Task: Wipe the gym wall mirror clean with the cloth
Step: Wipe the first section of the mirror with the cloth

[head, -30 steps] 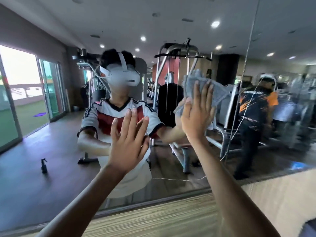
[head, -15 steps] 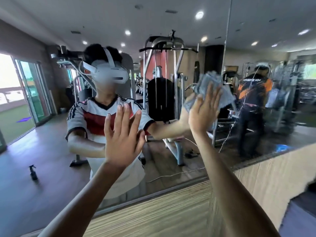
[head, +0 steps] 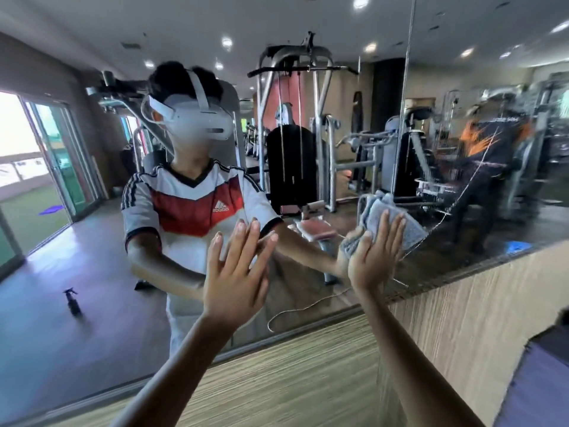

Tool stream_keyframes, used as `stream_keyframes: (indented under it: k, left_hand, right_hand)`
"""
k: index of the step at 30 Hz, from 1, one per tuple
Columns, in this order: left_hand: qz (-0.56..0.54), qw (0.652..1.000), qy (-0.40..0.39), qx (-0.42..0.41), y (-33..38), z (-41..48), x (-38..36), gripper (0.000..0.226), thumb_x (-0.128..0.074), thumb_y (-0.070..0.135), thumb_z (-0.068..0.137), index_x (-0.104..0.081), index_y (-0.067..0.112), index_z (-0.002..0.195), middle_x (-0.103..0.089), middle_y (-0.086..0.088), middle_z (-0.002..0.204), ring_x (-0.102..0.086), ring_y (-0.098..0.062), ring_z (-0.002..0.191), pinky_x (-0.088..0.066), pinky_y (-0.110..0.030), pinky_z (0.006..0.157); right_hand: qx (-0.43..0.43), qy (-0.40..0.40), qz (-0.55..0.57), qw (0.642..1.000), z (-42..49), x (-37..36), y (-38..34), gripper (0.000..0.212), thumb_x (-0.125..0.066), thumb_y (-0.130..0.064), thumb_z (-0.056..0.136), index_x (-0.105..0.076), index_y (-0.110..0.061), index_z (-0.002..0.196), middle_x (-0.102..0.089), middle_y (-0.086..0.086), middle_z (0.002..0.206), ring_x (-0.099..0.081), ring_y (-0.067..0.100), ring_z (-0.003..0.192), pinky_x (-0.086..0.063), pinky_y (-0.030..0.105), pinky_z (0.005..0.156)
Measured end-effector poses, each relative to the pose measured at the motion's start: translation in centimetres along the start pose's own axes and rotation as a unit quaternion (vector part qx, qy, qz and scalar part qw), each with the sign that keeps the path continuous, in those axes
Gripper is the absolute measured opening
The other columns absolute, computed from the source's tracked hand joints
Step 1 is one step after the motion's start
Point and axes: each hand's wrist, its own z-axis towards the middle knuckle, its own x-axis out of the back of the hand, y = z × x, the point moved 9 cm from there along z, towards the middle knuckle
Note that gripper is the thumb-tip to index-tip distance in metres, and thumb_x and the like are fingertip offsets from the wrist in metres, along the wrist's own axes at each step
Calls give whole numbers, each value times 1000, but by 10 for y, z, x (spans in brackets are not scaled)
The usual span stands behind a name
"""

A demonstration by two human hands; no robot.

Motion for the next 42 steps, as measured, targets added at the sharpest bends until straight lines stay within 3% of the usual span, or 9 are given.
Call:
stream_keyframes:
  k: [3,9,14,18,21,26,34,38,42]
  left_hand:
    - [0,1000,10,6,3,-3,-1,60,-45,30,93,-43,17,151,-32,-17,159,-22,-32,151,-22,-57,118]
    - [-21,999,32,16,0,-15,-4,56,-45,28,96,-44,17,151,-36,-14,158,-31,-31,148,-25,-55,117]
    - [-8,999,32,13,-1,-36,-6,58,-53,26,90,-48,17,148,-40,-12,156,-34,-30,147,-29,-56,115]
    - [-17,999,27,19,1,-33,-5,55,-48,28,93,-49,17,147,-39,-11,156,-32,-29,148,-27,-55,115]
    - [-19,999,29,19,1,-34,-6,55,-47,29,94,-49,16,147,-38,-11,157,-30,-29,149,-26,-54,116]
    - [-40,997,23,56,-13,-51,1,59,-55,27,90,-48,14,148,-33,-15,159,-28,-29,150,-21,-53,119]
    - [-24,992,-6,124,-56,-103,14,62,-56,33,92,-40,16,150,-30,-21,159,-24,-32,151,-27,-59,114]
    - [-18,982,4,190,-63,-106,17,61,-56,38,94,-42,14,148,-24,-20,161,-14,-30,154,-17,-57,119]
    - [26,968,7,251,-91,-133,26,67,-50,45,98,-34,9,152,-15,-17,165,-9,-29,154,-11,-54,121]
  right_hand:
    - [-17,18,39,999,4,-3,-35,56,-32,-32,100,-38,-6,150,-32,18,158,-27,30,147,-26,53,117]
    - [409,-108,-43,905,-94,-19,-56,48,-30,-34,100,-43,-23,144,-13,2,167,-18,21,152,-32,39,100]
    - [52,-51,-33,997,-66,-5,36,55,-36,-28,97,-41,-5,147,-29,21,158,-27,36,147,-32,59,111]
    - [-128,12,63,990,-30,-8,1,61,-29,-39,101,-36,-7,152,-30,22,158,-23,36,149,-22,58,118]
    - [63,-19,29,997,-54,-17,-70,55,-34,-34,99,-33,-15,151,-32,15,158,-20,25,149,-21,52,117]
    - [379,-119,-11,918,-135,-25,-82,58,-34,-32,99,-25,-34,156,-12,-1,167,-18,19,152,-36,41,93]
    - [-84,-4,57,995,-64,-18,-60,57,-38,-30,99,-36,-7,152,-30,20,158,-25,34,148,-19,56,118]
    - [177,-69,26,981,-120,-30,-157,54,-34,-37,101,-35,-18,152,-29,13,159,-23,25,150,-27,49,107]
    - [417,-145,-7,897,-188,-34,-153,58,-36,-34,98,-28,-30,155,-15,1,166,-18,18,152,-31,42,99]
